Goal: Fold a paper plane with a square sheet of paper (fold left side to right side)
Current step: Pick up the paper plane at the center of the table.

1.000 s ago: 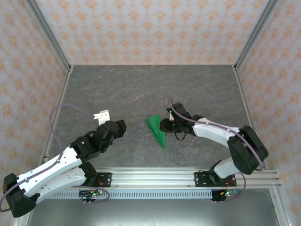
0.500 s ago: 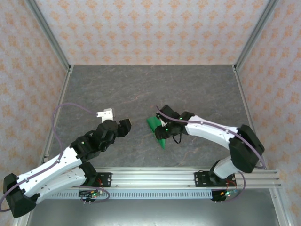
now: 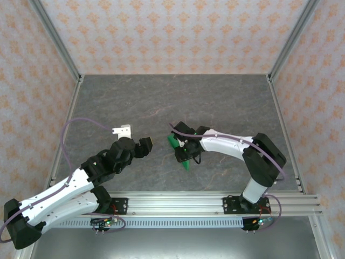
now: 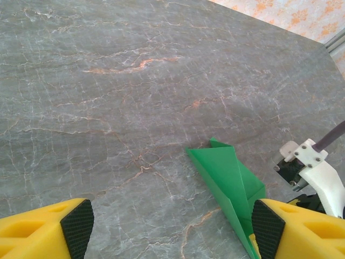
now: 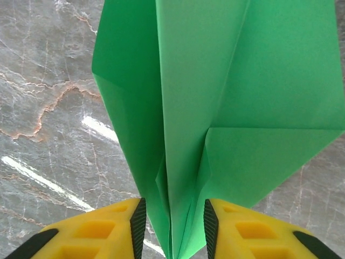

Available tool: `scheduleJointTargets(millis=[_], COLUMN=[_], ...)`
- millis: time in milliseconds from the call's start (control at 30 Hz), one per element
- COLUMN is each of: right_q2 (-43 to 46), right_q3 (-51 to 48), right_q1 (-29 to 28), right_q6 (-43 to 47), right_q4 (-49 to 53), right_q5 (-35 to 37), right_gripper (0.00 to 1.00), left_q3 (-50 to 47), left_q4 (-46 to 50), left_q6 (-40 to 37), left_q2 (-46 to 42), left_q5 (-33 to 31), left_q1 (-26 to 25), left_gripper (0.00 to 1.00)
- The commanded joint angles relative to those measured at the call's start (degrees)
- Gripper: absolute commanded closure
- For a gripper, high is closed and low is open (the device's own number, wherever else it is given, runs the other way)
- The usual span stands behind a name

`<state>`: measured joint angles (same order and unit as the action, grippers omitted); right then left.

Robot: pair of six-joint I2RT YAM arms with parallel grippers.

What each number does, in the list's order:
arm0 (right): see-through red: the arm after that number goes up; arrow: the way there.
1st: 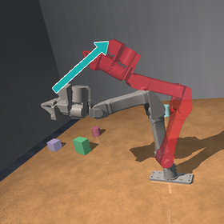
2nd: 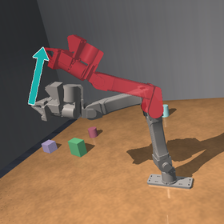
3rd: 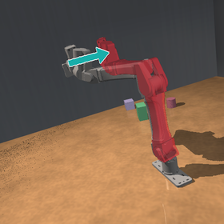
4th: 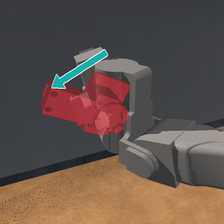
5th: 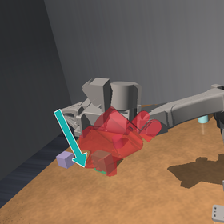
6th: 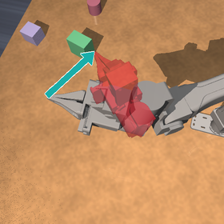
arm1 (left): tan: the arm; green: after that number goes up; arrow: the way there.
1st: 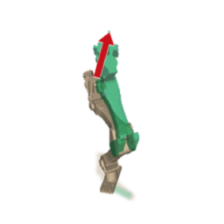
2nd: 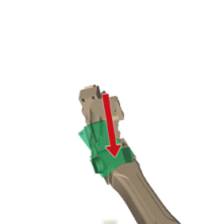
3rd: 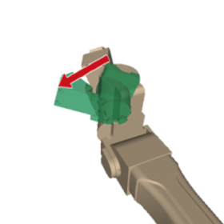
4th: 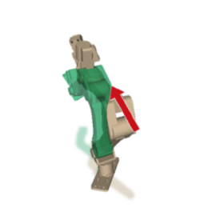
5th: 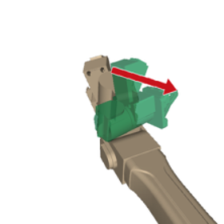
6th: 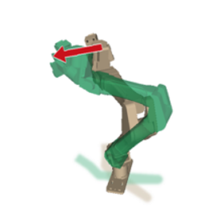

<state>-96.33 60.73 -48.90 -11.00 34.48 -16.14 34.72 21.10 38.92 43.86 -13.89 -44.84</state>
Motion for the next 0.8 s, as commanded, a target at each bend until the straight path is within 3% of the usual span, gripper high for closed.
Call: scheduleJointTargets(millis=[0,600,767], right_q2=[-0.78,-5.19,-6.64], right_q3=[1.24,0.57,1.74], right_q1=[-0.40,-0.34,0.59], right_q6=[0.32,-2.12,-4.60], right_q4=[0.59,-3.92,-4.15], right_q5=[2.16,3.57,3.42], right_gripper=[0.67,0.73,0.84], left_q3=[0.61,0.79,1.51], left_q4=[-1.07,-0.79,-0.49], left_q6=[-0.77,-1.25,-2.58], left_q2=[-0.61,-1.03,-2.10], left_q5=[-0.66,-0.26,0.57], left_q1=[0.30,0.28,0.35], left_gripper=[0.20,0.20,0.19])
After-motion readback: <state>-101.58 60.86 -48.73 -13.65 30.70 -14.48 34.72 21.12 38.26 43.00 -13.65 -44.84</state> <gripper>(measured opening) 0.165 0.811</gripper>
